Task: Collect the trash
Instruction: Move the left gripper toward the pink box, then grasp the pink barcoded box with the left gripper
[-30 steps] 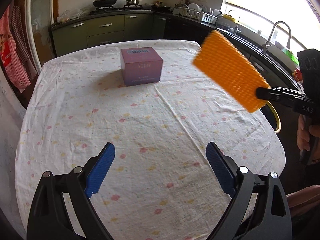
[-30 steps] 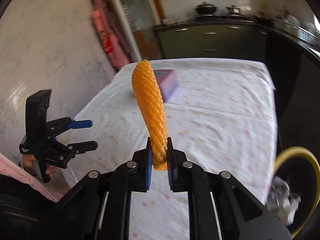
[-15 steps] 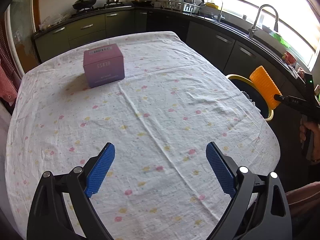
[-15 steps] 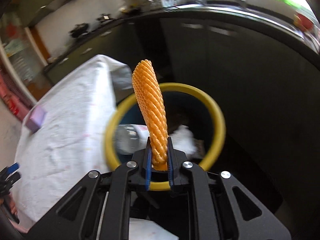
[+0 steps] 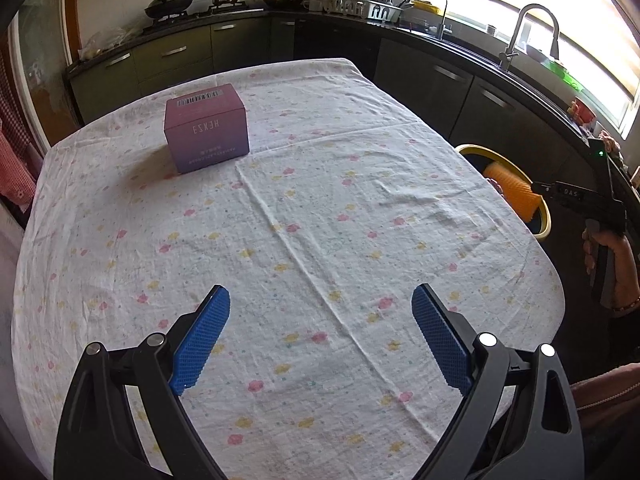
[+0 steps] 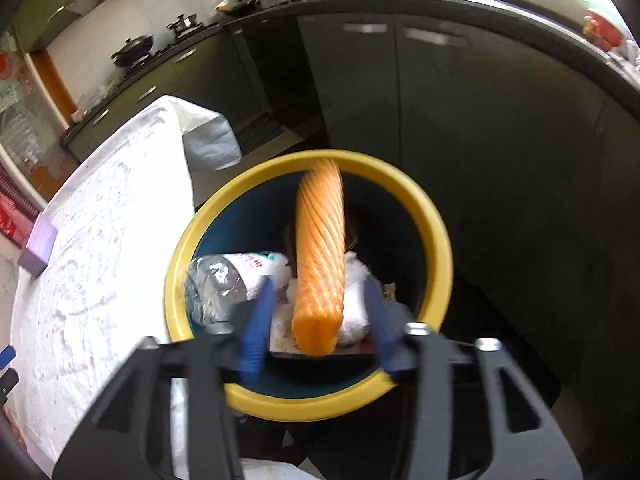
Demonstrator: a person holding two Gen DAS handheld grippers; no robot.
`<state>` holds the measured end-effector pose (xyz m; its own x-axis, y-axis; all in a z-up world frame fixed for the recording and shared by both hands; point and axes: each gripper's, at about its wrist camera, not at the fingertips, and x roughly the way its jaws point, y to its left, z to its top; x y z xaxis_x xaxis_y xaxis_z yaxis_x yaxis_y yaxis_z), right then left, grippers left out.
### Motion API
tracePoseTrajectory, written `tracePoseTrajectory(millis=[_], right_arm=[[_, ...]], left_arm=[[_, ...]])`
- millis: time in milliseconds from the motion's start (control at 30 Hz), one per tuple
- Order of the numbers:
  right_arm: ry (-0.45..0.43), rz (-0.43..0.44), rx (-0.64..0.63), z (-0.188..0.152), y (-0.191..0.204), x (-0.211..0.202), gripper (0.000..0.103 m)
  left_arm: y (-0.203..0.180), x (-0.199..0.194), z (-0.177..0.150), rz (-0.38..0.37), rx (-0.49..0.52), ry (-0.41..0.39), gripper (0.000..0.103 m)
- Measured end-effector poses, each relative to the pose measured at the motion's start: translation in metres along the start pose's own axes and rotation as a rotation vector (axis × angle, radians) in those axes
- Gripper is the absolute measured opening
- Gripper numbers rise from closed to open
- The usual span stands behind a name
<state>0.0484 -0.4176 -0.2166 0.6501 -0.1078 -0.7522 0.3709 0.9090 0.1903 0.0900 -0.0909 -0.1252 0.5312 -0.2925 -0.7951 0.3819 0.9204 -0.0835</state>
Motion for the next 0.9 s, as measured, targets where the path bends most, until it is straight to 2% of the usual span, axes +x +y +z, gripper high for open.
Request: tracePoseTrajectory(millis=[200, 300, 533, 733, 900], right_arm=[[-0.069, -0.006, 0.004, -0.010, 0.003, -0.033, 0.050], [-0.088, 0.011, 0.008, -0.016, 0.005, -0.044, 0.053], [-0.098, 0.068, -0.006, -0.027, 0.021, -0.047, 0.058], [-0.076, 0.119, -0.010, -0.031, 0.029, -0.036, 0.058], [-0.068, 0.141, -0.007, -0.032, 0.031, -0.031, 0.058]], left_arm=[[0.003, 0.003, 0.002, 0.005, -0.009, 0.005, 0.091], [0.003, 0.006, 0.005, 0.017, -0.006, 0.005, 0.095], [0.015, 0.015, 0.030, 0.072, -0.070, -0.002, 0.098], [0.035, 0.031, 0.063, 0.136, -0.178, -0.033, 0.098], [0.046, 0.041, 0.092, 0.251, -0.203, -0.090, 0.098]])
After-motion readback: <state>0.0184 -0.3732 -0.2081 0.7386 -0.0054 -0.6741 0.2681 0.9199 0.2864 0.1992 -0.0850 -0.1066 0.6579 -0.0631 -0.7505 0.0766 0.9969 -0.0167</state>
